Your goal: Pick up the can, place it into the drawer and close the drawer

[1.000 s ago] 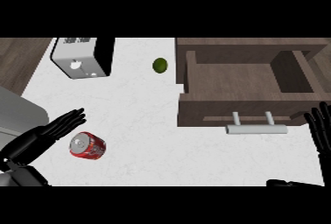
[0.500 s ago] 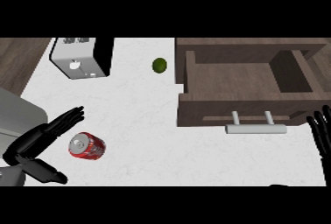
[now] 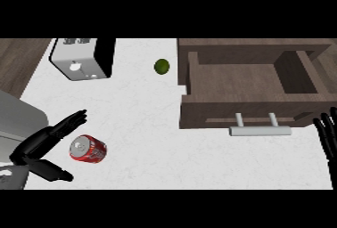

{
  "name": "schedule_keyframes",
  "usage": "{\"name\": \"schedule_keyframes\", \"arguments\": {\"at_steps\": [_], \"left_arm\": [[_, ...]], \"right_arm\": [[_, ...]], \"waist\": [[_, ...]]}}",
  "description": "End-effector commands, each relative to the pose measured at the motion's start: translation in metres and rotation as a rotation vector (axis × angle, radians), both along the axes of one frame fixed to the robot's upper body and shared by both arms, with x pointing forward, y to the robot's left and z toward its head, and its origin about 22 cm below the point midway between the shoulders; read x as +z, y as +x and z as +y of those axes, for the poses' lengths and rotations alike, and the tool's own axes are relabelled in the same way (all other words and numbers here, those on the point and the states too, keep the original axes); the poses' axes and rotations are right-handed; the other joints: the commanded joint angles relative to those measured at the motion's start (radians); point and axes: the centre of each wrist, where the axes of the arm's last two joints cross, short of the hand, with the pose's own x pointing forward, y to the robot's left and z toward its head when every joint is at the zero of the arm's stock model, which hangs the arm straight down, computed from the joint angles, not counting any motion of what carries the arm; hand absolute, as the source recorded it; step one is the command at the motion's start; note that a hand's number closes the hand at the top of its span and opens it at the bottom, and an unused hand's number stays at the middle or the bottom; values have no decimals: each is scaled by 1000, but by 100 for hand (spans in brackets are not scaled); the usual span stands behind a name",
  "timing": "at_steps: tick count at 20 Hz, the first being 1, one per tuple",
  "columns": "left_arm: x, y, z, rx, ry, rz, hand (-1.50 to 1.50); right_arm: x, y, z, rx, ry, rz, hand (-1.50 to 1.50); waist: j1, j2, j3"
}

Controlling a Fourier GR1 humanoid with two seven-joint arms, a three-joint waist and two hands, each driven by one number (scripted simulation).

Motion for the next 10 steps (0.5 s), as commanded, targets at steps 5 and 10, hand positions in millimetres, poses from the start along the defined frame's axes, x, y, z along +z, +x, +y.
{"name": "schedule_keyframes", "arguments": {"at_steps": [5,10], "left_arm": [[-18,9,10,-75,-115,13,-150],[-29,10,7,-90,-99,44,-150]], "right_arm": [[4,6,-1,-1,-11,6,-150],[3,1,-2,0,-6,-19,-150]], "waist": [[-3,2,0],[-4,2,0]]}}
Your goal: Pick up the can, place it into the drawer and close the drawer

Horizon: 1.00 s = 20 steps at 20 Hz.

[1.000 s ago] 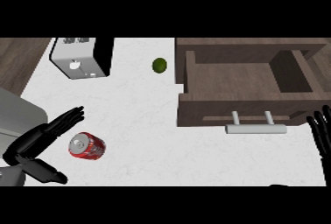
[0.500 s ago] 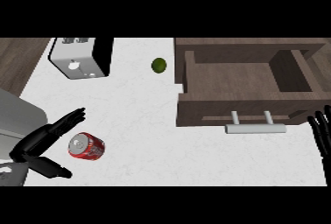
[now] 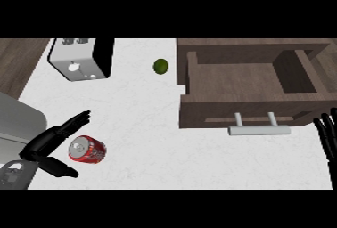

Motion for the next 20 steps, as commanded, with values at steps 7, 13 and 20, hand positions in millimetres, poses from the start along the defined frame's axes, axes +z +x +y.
{"name": "schedule_keyframes", "arguments": {"at_steps": [7,13,20], "left_arm": [[-14,10,-5,-91,-156,4,-150],[-21,4,-6,-114,-142,-2,-150],[-29,16,-32,-122,-160,15,-150]], "right_arm": [[5,-8,-4,2,4,-4,-150],[26,6,-3,-1,-1,4,-150],[17,-5,10,-4,4,-17,-150]], "waist": [[-3,0,0],[9,0,0],[1,0,0]]}}
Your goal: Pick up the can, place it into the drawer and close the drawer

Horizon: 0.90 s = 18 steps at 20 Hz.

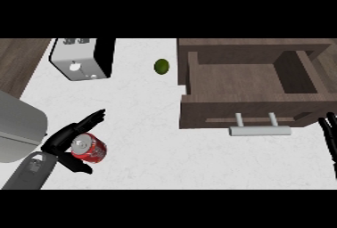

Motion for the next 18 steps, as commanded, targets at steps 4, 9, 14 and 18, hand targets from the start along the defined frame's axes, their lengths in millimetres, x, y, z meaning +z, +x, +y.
{"name": "schedule_keyframes", "arguments": {"at_steps": [4,9,14,18], "left_arm": [[-13,-3,-23,-104,-143,26,-150],[-3,9,-22,-144,-131,-1,-150],[-15,-3,-43,-166,-154,10,150],[10,17,-30,-202,-219,42,150]], "right_arm": [[-6,4,-2,-3,6,-1,-150],[-5,-4,-8,27,9,31,-150],[-6,-11,1,-16,6,-10,-150],[-13,-17,-2,-11,15,4,-150]], "waist": [[7,-1,1],[1,0,0],[8,-4,1],[9,-5,2]]}}
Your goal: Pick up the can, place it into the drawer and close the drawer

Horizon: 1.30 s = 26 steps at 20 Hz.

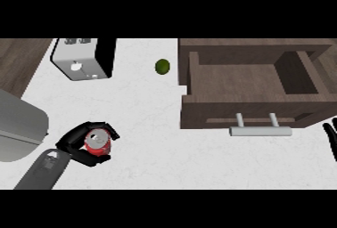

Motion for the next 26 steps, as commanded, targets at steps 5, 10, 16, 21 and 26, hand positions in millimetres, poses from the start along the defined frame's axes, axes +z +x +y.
{"name": "schedule_keyframes", "arguments": {"at_steps": [5,10,16,21,26], "left_arm": [[3,-7,-20,-174,-161,53,150],[-5,-17,-29,159,-224,14,150],[13,8,-7,830,-264,-68,150],[53,17,-48,827,-263,-121,150],[95,23,-92,750,-258,-182,150]], "right_arm": [[-3,-10,-12,-13,-17,-10,-150],[-9,-9,-14,-42,3,-9,-150],[6,-12,-5,-32,10,-18,-150],[-1,-22,-2,-41,19,-17,-150],[-2,-20,-19,-28,5,-15,-150]], "waist": [[8,-4,1],[22,-7,2],[21,-7,2],[15,-7,2],[7,-3,1]]}}
